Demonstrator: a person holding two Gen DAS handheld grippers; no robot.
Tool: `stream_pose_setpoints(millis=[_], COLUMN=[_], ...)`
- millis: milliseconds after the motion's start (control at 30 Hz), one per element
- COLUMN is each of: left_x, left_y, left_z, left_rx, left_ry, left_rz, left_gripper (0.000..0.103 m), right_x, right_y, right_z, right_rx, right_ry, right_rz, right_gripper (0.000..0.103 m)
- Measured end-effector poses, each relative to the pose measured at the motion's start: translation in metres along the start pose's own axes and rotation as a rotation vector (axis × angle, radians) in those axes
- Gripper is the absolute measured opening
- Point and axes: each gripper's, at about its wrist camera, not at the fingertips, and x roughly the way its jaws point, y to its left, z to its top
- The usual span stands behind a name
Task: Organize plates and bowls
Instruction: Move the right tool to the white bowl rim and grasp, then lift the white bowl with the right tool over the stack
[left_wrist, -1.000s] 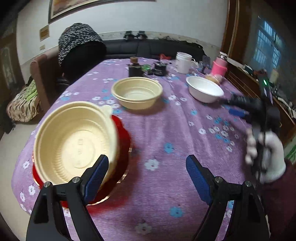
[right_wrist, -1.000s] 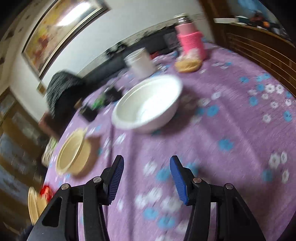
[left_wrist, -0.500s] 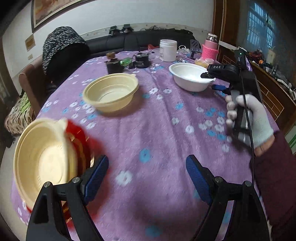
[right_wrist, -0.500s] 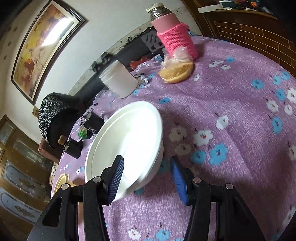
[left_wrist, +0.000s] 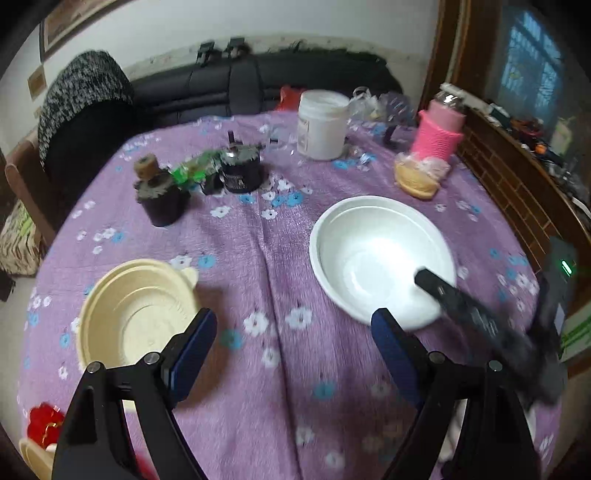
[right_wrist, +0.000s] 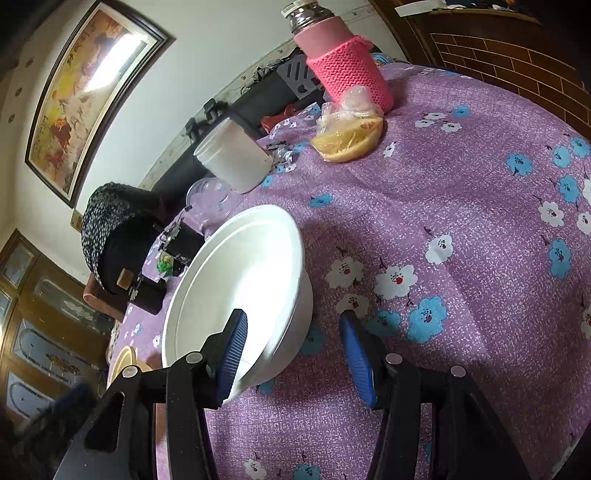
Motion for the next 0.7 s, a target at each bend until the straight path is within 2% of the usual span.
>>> stream_pose_setpoints(millis=[200, 467, 567, 667, 700], left_x=[0.05, 0.104, 0.117, 0.118, 0.117], left_y=[-0.009, -0.019, -0.022, -0.023, -0.025], left_z=[0.022, 0.041, 0.042, 0.041, 0.041], left_rx=[-0.009, -0.035, -0.043, -0.052, -0.047], left_ry=[0.097, 0.191, 0.215, 0.212, 0.206], left_rz=[0.017, -0.025, -0.028, -0.052, -0.059], left_gripper=[0.085, 0.085, 0.085, 0.085, 0.081], right_x=[0.005, 0.009, 0.01, 0.012, 0.012], right_y=[0.005, 0.0, -0.001, 0.0, 0.0], right_z=[-0.002, 0.0, 0.001, 0.0, 0.0], right_rx=[-0.038, -0.03, -0.025, -0.025, -0.029], right_ry=[0.003, 0.015, 0.017, 0.031, 0.032], right_rz=[-0.017, -0.01, 0.001, 0.024, 0.028], right_gripper=[0.056, 0.055, 0.051, 0.04, 0.035])
